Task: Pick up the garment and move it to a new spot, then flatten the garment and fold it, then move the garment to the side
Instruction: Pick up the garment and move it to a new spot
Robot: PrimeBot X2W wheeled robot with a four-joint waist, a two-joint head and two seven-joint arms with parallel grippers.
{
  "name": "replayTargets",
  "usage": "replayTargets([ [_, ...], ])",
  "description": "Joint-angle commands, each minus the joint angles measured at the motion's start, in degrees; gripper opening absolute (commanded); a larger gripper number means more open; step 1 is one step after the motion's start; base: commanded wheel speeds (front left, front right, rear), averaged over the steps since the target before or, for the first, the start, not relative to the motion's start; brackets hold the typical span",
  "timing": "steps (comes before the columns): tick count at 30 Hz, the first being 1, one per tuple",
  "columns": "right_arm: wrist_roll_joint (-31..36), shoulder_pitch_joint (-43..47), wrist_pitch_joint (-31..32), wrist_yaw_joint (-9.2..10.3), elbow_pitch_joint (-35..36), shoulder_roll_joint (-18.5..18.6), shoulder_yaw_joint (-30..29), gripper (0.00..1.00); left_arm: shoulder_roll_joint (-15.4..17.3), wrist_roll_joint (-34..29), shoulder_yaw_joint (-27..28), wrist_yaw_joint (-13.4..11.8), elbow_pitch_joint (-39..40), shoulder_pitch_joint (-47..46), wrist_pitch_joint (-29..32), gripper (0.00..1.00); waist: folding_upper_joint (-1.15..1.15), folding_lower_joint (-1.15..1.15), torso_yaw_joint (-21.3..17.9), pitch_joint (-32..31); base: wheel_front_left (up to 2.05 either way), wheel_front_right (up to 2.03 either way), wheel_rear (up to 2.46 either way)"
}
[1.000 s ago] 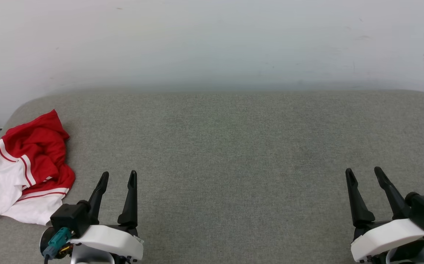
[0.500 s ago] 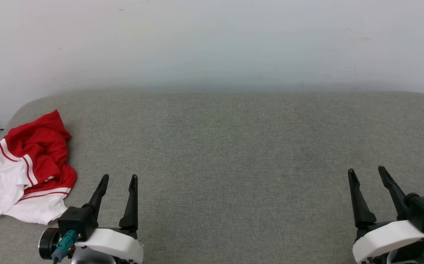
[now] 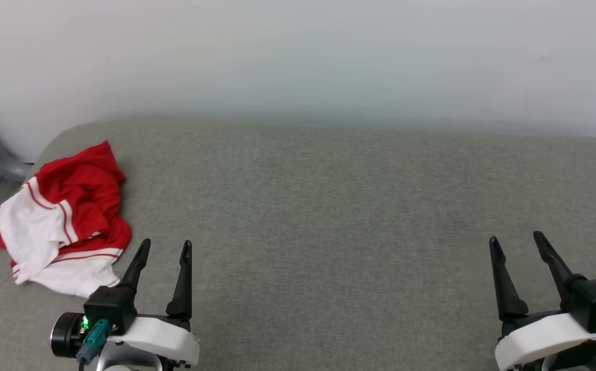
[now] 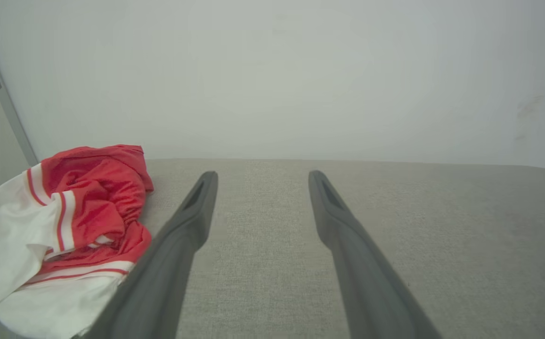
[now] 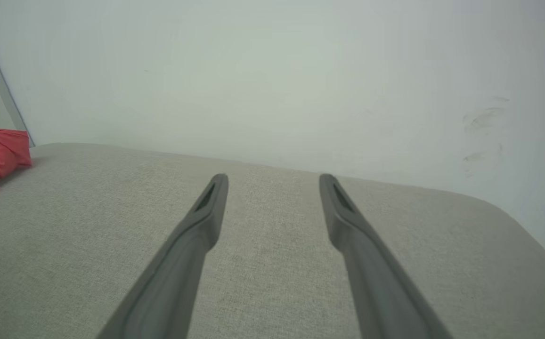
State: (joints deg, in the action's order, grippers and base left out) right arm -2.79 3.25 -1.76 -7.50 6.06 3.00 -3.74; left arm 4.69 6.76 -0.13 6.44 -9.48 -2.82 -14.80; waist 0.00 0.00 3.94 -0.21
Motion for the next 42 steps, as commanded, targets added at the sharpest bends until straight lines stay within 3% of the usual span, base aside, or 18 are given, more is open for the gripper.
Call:
replayTargets([
  [1,1.3,-0.3,-0.6,0.02,0.6,-0.2,0.3,1.0,-0.2,-0.7,0.2,0.2,-0.4,-0.7,-0.4,1.0,0.0,0.0,1.8,0.4,0.0,0.0,0.0],
  [25,0.4,-4.0,-2.9,0.04,-2.0,-0.1,3.4,1.0,-1.4,4.2,4.0,1.0,-1.1,-2.2,-0.5,1.0,0.0,0.0,22.7,2.0,0.0,0.0,0.0],
  [33,0.1,-4.2,-3.2,0.04,-2.3,-0.2,3.9,1.0,-1.6,5.4,4.4,1.1,-1.3,-1.6,-0.5,1.0,0.0,0.0,25.6,1.6,0.0,0.0,0.0],
  [42,0.2,-4.1,-3.0,0.04,-2.4,-0.2,4.1,1.0,-1.4,6.4,4.9,1.1,-2.1,-2.3,-0.5,1.0,0.0,0.0,24.4,1.9,0.0,0.0,0.0],
])
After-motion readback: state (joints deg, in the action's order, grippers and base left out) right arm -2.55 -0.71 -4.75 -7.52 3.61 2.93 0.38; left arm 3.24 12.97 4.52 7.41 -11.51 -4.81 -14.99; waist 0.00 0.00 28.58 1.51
